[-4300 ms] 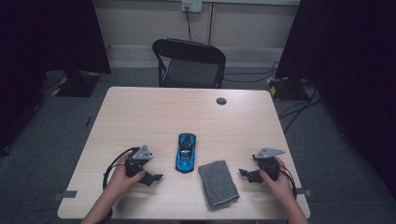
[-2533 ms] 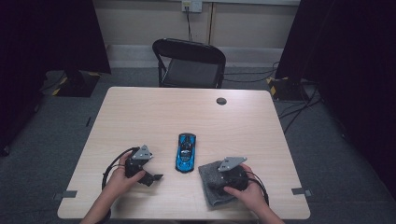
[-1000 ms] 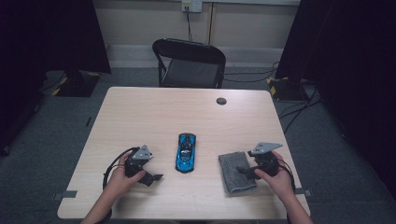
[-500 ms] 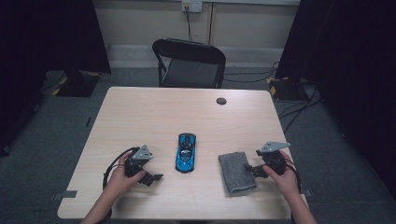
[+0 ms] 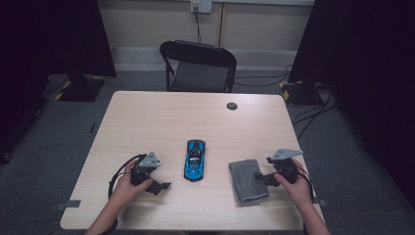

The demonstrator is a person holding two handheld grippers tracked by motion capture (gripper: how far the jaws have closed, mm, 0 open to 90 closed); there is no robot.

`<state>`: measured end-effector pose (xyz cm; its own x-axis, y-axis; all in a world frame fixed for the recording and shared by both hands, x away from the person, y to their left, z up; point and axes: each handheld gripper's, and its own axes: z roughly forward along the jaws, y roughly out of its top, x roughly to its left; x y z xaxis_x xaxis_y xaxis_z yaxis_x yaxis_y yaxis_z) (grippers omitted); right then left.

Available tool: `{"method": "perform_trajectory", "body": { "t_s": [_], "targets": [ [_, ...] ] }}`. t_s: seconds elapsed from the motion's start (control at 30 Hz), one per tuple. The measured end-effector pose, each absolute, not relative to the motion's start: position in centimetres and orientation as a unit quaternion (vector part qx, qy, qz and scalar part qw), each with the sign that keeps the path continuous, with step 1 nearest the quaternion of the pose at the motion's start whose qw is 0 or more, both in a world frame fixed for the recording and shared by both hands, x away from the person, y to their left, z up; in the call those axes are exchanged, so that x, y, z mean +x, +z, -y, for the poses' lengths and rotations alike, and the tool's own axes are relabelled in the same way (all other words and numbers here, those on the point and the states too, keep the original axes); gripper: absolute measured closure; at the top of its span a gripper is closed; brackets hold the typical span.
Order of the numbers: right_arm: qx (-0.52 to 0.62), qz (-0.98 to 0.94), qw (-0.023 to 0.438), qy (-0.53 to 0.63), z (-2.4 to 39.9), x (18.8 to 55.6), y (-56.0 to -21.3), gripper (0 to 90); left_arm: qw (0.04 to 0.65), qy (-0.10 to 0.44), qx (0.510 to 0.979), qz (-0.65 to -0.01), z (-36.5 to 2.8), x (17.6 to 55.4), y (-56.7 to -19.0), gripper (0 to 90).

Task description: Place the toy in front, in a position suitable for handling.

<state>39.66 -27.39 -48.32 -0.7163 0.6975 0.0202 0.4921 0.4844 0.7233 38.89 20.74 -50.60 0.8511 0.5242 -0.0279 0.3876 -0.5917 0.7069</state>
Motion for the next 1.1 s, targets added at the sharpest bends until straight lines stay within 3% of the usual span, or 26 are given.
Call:
{"method": "perform_trajectory", "body": {
  "t_s": [0.37,0.7,0.77,0.8,0.83,0.87,0.9,0.93,0.97,1.1],
  "targets": [
    [0.317,-0.861,0.132,0.376,21.8,38.4,-47.4,14.4,0.372,0.092,0.887,-0.257,-20.7,38.9,-50.6,0.0],
    [0.31,-0.874,0.125,0.353,21.5,38.2,-49.1,14.2,0.347,0.073,0.893,-0.276,-20.0,39.4,-49.9,0.0],
    [0.309,-0.873,0.123,0.357,21.6,38.3,-49.3,14.0,0.359,0.056,0.889,-0.28,-19.6,39.7,-49.3,2.8],
    [0.308,-0.872,0.118,0.362,21.7,38.4,-49.4,13.6,0.368,0.049,0.883,-0.285,-19.3,39.8,-49.0,24.2],
    [0.306,-0.872,0.117,0.364,21.8,38.5,-49.5,13.6,0.369,0.051,0.881,-0.292,-18.8,39.9,-48.6,26.3],
    [0.306,-0.871,0.117,0.366,21.8,38.5,-49.5,13.5,0.366,0.057,0.879,-0.3,-18.2,39.9,-48.1,16.7],
    [0.307,-0.871,0.118,0.365,21.7,38.5,-49.5,13.4,0.372,0.058,0.875,-0.304,-17.8,39.9,-47.7,13.9],
    [0.306,-0.871,0.121,0.364,21.7,38.4,-49.5,13.4,0.387,0.052,0.867,-0.31,-17.4,40.0,-47.2,21.2],
    [0.305,-0.872,0.123,0.363,21.6,38.4,-49.5,13.4,0.387,0.052,0.867,-0.31,-17.4,40.0,-47.2,23.0],
    [0.305,-0.871,0.123,0.366,21.7,38.4,-49.6,13.4,0.397,0.072,0.855,-0.326,-14.7,40.8,-45.9,19.7]
  ]
}}
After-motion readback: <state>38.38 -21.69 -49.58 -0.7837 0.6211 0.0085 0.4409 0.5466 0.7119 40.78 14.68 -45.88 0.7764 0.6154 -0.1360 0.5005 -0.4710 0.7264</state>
